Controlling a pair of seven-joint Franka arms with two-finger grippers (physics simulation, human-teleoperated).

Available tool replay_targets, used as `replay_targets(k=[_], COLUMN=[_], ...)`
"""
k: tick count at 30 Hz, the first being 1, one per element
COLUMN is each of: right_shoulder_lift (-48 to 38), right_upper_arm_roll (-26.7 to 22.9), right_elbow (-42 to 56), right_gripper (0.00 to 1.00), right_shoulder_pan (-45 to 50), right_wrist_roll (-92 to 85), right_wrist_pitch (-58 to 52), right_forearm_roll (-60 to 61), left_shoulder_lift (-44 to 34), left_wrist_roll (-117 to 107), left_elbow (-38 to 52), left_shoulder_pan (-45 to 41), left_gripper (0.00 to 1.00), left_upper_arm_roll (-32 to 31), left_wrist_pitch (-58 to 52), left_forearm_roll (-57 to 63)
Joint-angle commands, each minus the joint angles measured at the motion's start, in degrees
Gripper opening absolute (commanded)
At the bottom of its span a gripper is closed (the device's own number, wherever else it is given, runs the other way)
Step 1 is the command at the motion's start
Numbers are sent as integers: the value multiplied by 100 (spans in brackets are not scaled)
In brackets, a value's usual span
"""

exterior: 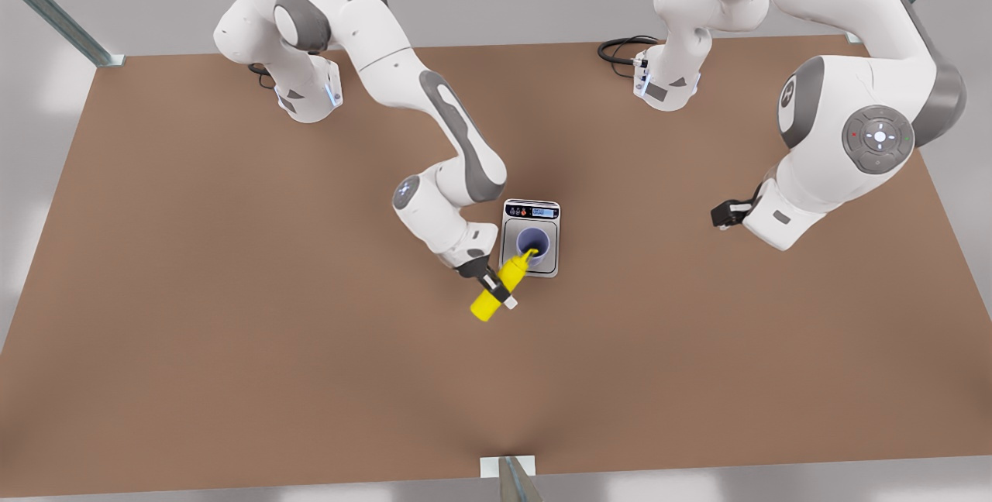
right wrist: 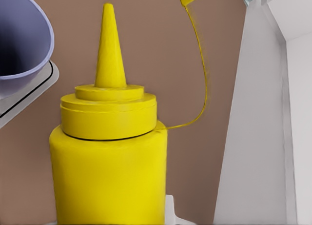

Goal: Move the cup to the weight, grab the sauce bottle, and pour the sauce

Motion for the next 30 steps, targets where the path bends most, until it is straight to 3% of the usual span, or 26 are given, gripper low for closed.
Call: replay_targets(k=[1, 11, 16, 30], right_shoulder_lift=[10, 89, 476, 511], right_upper_arm_roll=[-19, -643, -854, -1092], right_elbow=[-5, 180, 435, 408], right_gripper=[50, 50, 50, 50], right_shoulder_pan=[10, 449, 722, 783], right_wrist_roll=[38, 170, 293, 275], right_wrist_pitch=[-36, -89, -89, -150], right_forearm_roll=[-100, -1990, -1999, -2078], left_shoulder_lift=[2, -42, -24, -33], left_wrist_roll=[-9, -176, -220, -211], left_elbow=[0, 0, 0, -9], left_shoulder_pan=[-1, -1, -1, 8], left_gripper=[100, 100, 100, 100], left_upper_arm_roll=[0, 9, 9, 9], left_wrist_pitch=[0, -9, 0, 0], left_forearm_roll=[-13, -49, -101, -101])
